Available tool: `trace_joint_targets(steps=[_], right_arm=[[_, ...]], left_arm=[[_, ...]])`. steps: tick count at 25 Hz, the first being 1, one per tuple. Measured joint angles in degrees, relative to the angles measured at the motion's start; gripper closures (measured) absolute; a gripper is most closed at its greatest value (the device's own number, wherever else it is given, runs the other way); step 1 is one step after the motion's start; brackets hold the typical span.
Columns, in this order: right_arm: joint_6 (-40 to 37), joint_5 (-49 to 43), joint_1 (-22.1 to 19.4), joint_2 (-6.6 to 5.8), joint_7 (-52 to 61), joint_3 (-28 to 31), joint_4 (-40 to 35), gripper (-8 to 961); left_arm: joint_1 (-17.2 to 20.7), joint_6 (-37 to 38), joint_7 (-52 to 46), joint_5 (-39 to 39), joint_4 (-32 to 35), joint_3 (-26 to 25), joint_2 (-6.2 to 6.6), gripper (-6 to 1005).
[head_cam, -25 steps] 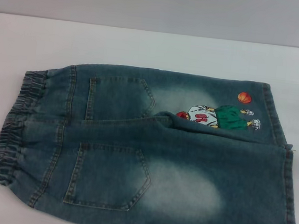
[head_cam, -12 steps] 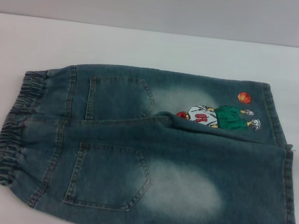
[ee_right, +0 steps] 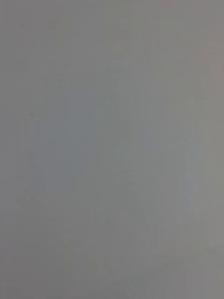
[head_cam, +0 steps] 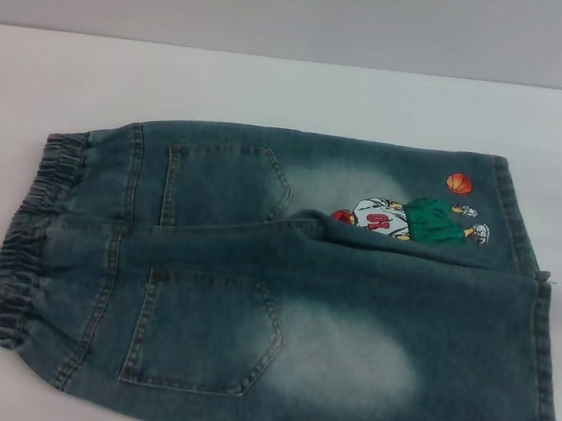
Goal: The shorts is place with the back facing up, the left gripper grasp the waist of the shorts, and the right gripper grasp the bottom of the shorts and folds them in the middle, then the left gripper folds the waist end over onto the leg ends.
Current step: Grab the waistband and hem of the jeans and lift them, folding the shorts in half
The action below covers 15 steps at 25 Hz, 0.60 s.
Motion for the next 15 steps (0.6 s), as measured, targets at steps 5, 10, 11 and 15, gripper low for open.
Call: trace_joint_targets(steps=[5, 10, 11, 15], right_arm=[[0.0, 0.0, 0.2, -0.13, 0.0, 0.0, 0.0, 323], [0.0, 0.0, 0.2, -0.14, 0.0, 0.0, 0.1, 323], [0.0, 0.0, 0.2, -0.14, 0.0, 0.0, 0.1, 323], [0.0, 0.0, 0.2, -0.14, 0.0, 0.0, 0.1, 323]], left_arm=[[0.0, -0.2, 0.0, 2.2, 0.0, -0.5, -0.88, 166], [0.0, -0.5, 0.0, 3.2, -0.1, -0.6, -1.50, 166], [0.0, -0.6, -0.1, 3.4, -0.1, -0.6, -1.56, 166], [0.0, -0.8, -0.1, 3.7, -0.4, -0.7, -1.78, 166]])
